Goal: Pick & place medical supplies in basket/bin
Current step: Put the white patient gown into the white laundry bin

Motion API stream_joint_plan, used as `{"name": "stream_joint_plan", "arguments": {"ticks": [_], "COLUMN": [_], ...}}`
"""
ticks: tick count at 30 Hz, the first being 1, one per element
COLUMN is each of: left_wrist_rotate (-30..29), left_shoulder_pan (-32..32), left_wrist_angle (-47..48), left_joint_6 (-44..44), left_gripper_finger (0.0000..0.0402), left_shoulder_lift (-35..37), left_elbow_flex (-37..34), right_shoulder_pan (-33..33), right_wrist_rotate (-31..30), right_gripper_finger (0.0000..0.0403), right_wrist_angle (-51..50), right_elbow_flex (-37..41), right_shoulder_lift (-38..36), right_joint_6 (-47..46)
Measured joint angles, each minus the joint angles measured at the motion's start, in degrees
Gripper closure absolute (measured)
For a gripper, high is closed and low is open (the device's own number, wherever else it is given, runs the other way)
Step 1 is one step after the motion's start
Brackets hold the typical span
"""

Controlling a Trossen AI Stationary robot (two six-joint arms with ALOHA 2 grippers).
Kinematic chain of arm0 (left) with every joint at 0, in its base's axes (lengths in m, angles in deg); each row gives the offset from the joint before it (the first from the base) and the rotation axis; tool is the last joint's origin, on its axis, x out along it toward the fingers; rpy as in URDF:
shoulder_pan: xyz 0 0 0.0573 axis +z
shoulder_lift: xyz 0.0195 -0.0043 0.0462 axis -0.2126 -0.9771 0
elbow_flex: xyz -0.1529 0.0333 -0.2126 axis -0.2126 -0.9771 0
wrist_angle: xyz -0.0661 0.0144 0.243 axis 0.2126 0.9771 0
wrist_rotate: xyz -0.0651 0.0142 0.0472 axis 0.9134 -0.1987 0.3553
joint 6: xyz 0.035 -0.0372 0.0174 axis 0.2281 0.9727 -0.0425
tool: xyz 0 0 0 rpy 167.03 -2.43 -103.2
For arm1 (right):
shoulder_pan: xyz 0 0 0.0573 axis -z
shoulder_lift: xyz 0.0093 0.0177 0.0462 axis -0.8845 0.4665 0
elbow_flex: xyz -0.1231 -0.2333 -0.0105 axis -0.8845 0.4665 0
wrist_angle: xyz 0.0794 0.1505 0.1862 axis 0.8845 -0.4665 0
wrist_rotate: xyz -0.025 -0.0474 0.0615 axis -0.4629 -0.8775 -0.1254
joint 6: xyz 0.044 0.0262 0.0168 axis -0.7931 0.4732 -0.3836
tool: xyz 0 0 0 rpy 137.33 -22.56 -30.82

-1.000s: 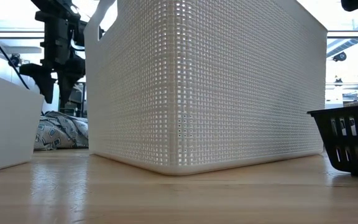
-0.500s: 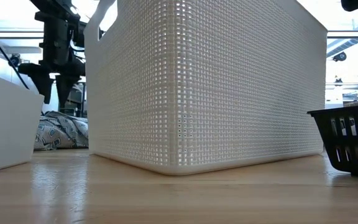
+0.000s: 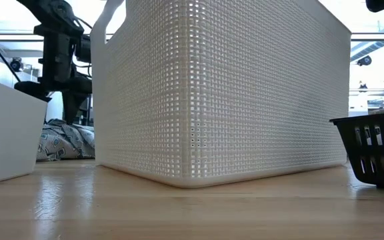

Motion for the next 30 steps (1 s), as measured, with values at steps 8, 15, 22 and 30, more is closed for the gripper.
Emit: {"name": "stream_joint_plan", "arguments": {"ticks": [8,15,22,30], "left_wrist_rotate": [-0.7,-1.1,-0.5,3.3], "left_shoulder_pan": [0.0,0.0,0.0,0.0], "left_wrist_angle": [-2.0,-7.4,-8.9,-15.1], "left_joint_6": [-4.8,-6.9,-5.0,-4.6], "left_gripper_finger": [0.0027,0.0025,0.0027,0.0025], "left_shoulder_lift": [0.0,0.0,0.0,0.0], "left_elbow_flex": [-0.2,-2.3,-8.6,-12.0], "right_shoulder_pan": [0.0,0.0,0.0,0.0], "right_wrist_rotate": [0.0,0.0,0.0,0.0], "right_gripper_finger": [0.0035,0.0035,0.0035,0.0035], "right_wrist_angle": [0.0,0.0,-0.1,-0.2], "right_elbow_flex": [0.0,0.0,0.0,0.0], "right_shoulder_lift": [0.0,0.0,0.0,0.0], "right_joint_6": [0.0,0.0,0.0,0.0]}}
